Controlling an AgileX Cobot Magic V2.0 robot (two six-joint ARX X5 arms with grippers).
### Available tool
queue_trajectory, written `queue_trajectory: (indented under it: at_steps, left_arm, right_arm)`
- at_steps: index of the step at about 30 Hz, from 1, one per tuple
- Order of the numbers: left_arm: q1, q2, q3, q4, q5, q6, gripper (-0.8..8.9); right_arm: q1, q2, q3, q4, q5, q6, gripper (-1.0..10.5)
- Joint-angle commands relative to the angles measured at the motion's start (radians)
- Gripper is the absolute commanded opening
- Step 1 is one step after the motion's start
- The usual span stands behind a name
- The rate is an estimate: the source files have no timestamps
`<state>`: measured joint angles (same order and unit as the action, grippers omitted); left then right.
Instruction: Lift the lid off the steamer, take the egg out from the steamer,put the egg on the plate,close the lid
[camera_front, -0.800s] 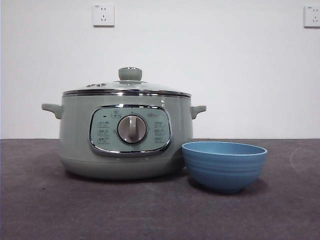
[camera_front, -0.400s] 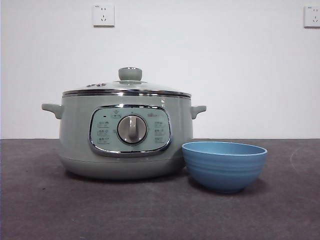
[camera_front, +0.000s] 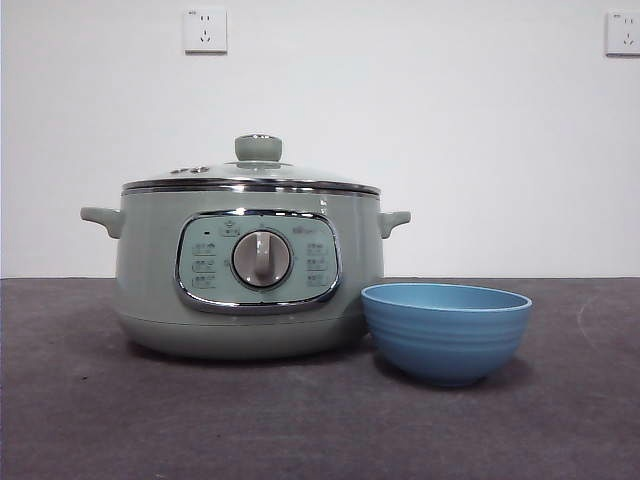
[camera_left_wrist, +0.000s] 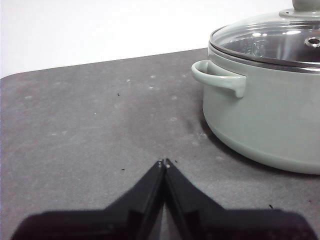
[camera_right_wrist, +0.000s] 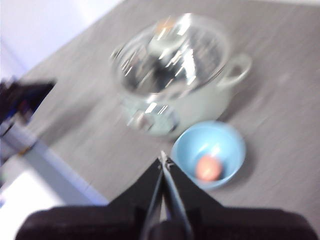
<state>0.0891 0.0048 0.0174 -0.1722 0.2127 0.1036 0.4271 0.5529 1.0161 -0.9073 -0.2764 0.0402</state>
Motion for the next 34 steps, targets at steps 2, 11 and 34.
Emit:
queue_trajectory:
  at_steps: [2,11,34]
  left_arm:
    - [0.003,-0.003,-0.014,0.004,-0.001,-0.006,-0.03]
    - [0.003,-0.003,-0.014,0.004,-0.001,-0.006,-0.03]
    - [0.003,-0.003,-0.014,0.005,-0.001,-0.006,-0.03]
  right_arm:
    - [-0.15,-0.076,-0.065,0.107,-0.011,-0.032,0.0]
    - [-0.371,-0.353,-0.534,0.6,-0.005,-0.055,0.0]
    - [-0.379,-0.552,-1.011,0.741,0.073,0.056,0.0]
